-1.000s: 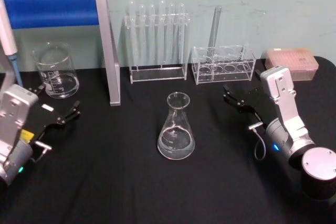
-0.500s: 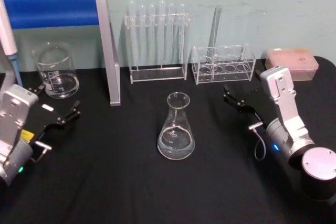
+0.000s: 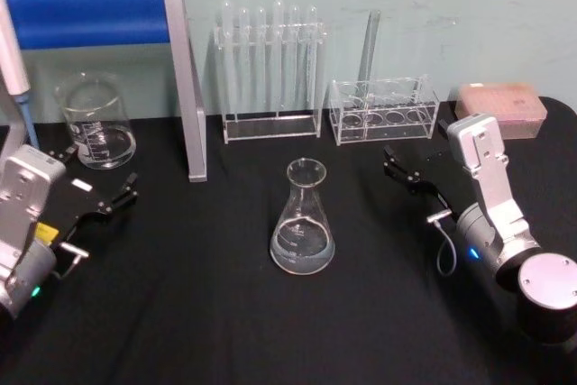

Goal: Grasp the erlenmeyer flask with one hand, shake it three times, then place it back.

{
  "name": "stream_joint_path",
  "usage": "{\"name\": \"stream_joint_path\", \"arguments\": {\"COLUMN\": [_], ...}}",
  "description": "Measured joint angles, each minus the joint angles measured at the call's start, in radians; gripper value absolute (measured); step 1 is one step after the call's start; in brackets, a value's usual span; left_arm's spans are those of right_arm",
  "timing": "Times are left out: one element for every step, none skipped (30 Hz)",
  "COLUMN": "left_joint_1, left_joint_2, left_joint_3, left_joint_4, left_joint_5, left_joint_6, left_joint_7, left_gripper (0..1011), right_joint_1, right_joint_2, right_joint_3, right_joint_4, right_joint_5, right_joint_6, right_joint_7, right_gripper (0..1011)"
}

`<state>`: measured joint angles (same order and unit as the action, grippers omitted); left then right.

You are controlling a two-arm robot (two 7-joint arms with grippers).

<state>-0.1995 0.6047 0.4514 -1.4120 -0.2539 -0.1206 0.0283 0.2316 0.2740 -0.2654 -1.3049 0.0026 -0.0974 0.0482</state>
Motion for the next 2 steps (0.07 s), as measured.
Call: {"name": "stream_joint_path", "arguments": {"left_joint_1": [0.000,0.000], "left_joint_2": [0.000,0.000], "left_joint_3": [0.000,0.000], "left_joint_4": [0.000,0.000], "left_joint_5": [0.000,0.000], "left_joint_6": [0.000,0.000], "left_joint_7": [0.000,0.000], "left_gripper": [1001,1001], "right_joint_1": [0.000,0.000], "right_joint_2": [0.000,0.000], "right_joint_3": [0.000,0.000], "right_joint_4": [0.000,0.000], "right_joint_5": [0.000,0.000], "right_joint_6": [0.000,0.000], "right_joint_7": [0.000,0.000], "right_gripper": [1003,1003]}}
